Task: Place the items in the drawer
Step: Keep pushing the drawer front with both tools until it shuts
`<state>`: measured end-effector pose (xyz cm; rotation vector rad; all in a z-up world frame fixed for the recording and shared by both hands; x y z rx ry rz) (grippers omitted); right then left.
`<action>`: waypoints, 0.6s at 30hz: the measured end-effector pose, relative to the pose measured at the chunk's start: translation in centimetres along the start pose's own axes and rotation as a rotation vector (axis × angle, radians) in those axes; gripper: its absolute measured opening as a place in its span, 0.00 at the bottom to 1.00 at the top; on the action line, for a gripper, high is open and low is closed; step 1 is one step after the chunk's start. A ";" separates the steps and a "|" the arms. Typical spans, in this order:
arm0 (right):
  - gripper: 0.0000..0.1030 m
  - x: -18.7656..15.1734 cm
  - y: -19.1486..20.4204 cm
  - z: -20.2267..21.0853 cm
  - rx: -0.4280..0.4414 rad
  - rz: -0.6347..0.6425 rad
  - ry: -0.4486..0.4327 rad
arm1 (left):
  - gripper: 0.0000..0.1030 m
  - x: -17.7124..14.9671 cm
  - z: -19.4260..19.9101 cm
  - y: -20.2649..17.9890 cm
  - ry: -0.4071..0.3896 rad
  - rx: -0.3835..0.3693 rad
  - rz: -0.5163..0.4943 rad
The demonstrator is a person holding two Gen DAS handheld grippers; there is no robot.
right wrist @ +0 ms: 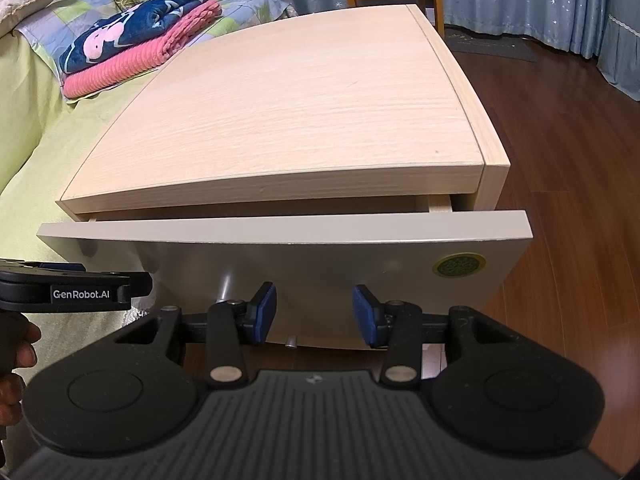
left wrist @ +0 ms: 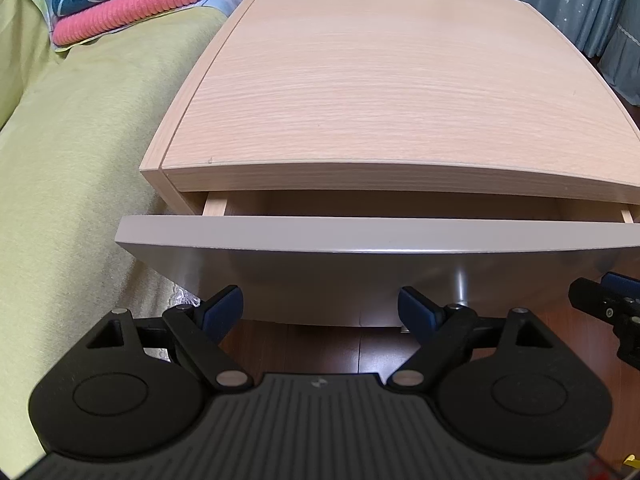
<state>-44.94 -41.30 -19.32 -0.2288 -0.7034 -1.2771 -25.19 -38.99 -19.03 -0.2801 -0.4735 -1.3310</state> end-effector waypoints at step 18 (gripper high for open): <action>0.38 0.4 -0.1 0.1 -0.006 0.003 -0.005 | 0.83 0.2 -0.7 0.3 -0.001 0.000 0.002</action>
Point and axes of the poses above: each gripper's, at about its wrist camera, not at the fingertips, and z roughly against the way its jaws point, y to its left, x to its top, the point moved 10 cm from there along -z, roughly the way its jaws point, and after that the axes turned 2 degrees about -y, right-handed, at the moved point
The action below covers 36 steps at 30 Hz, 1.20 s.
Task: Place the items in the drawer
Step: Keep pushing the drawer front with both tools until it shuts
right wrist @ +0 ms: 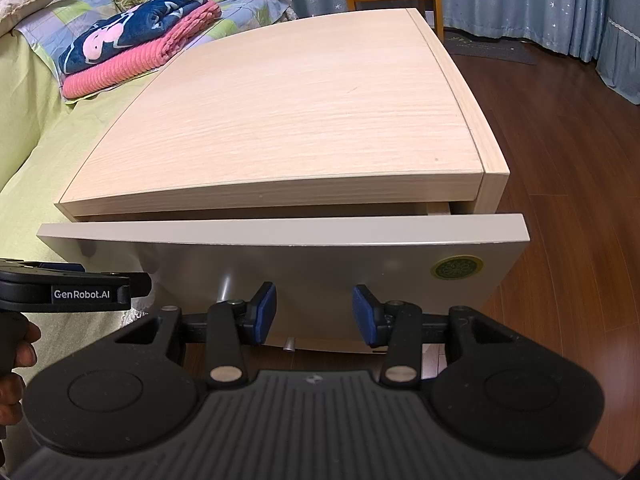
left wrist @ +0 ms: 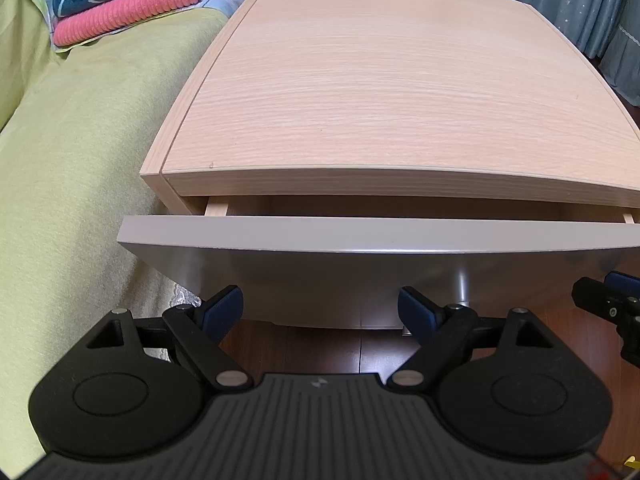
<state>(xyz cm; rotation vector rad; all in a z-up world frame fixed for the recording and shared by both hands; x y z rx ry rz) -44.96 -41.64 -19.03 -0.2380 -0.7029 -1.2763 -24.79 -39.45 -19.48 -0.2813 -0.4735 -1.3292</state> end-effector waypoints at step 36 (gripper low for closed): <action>0.38 0.7 -0.1 -0.5 -0.014 0.011 -0.011 | 0.83 0.5 -1.2 0.0 -0.001 0.008 -0.005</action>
Point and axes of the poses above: each gripper's, at about its wrist camera, not at the fingertips, and z roughly against the way its jaws point, y to its left, x to its top, the point moved 10 cm from there along -z, roughly the way its jaws point, and after that the axes turned 2 degrees about -y, right-handed, at the moved point
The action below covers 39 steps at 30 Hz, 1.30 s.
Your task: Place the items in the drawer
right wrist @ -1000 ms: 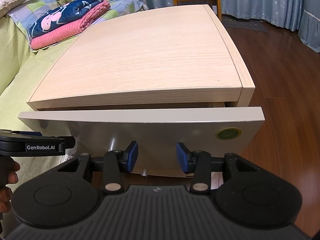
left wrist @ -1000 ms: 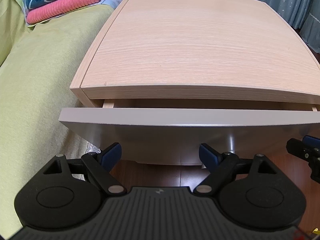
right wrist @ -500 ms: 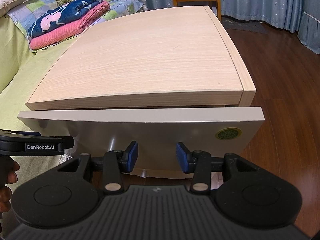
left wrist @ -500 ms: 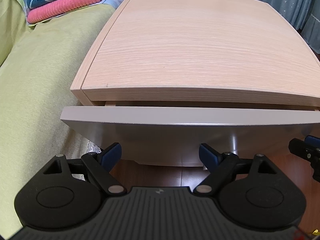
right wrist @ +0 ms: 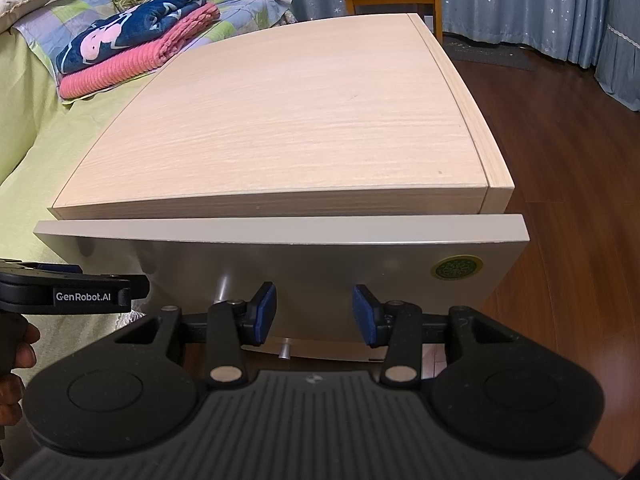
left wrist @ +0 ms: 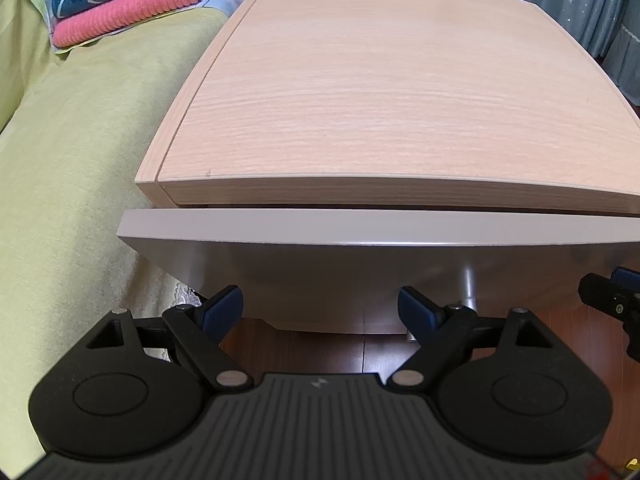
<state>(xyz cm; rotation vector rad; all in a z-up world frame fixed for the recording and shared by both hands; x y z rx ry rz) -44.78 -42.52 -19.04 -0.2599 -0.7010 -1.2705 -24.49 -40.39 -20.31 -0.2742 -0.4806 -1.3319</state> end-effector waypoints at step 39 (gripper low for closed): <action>0.38 0.7 0.0 -0.4 -0.012 -0.014 -0.003 | 0.83 1.0 -1.6 0.2 0.003 -0.004 0.001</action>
Point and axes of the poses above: each gripper's, at about its wrist camera, not at the fingertips, and z roughly against the way its jaws point, y to its left, x to its top, the point moved 10 cm from there along -z, roughly the way its jaws point, and after that the axes turned 2 degrees about -y, right-handed, at the moved point
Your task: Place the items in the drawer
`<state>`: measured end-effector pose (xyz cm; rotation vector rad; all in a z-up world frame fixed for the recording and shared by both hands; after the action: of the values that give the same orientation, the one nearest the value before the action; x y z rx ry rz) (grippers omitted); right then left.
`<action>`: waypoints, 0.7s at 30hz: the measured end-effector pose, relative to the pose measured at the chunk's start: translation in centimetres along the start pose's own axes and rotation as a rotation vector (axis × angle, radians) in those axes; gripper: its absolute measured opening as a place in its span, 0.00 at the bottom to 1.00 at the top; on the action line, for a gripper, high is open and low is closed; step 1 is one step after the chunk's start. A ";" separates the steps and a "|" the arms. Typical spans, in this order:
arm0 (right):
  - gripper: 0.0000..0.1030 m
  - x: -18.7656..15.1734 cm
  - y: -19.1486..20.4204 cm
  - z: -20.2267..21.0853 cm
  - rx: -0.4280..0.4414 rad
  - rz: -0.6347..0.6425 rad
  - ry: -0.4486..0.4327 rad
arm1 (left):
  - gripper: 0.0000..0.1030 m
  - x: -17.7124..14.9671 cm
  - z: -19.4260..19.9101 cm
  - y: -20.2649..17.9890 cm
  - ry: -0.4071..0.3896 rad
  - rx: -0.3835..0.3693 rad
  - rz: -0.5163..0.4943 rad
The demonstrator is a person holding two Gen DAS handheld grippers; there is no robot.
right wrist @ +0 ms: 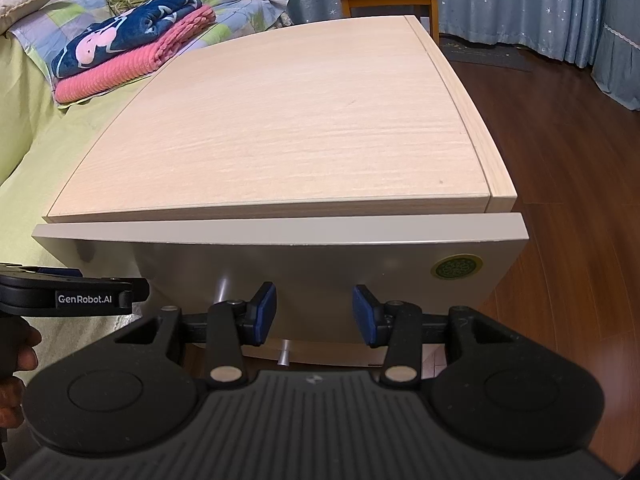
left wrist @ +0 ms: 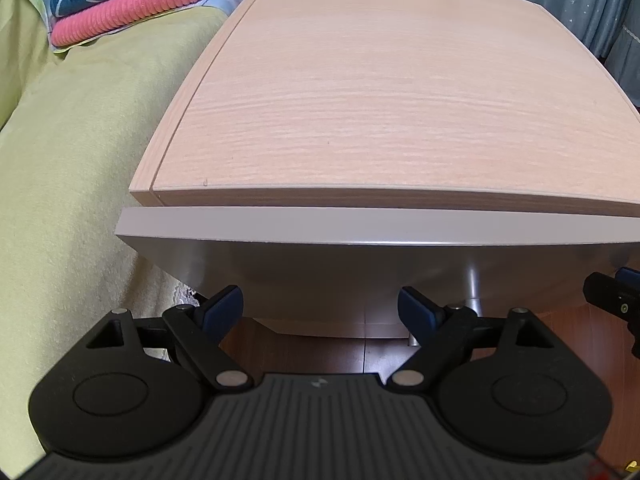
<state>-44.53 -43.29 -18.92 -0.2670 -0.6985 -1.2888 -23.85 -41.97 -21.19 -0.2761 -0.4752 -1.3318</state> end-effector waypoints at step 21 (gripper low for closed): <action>0.38 0.3 0.1 -0.3 -0.002 0.006 0.005 | 0.83 0.5 -1.0 0.4 0.002 0.007 -0.009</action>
<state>-44.29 -43.67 -18.90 -0.2675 -0.6919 -1.2844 -23.19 -42.79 -21.77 -0.2672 -0.4799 -1.3389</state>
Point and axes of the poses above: each gripper's, at about its wrist camera, not at the fingertips, and z roughly against the way its jaws point, y to its left, x to its top, the point moved 10 cm from there along -z, roughly the way its jaws point, and after that the axes turned 2 degrees about -y, right-handed, at the moved point
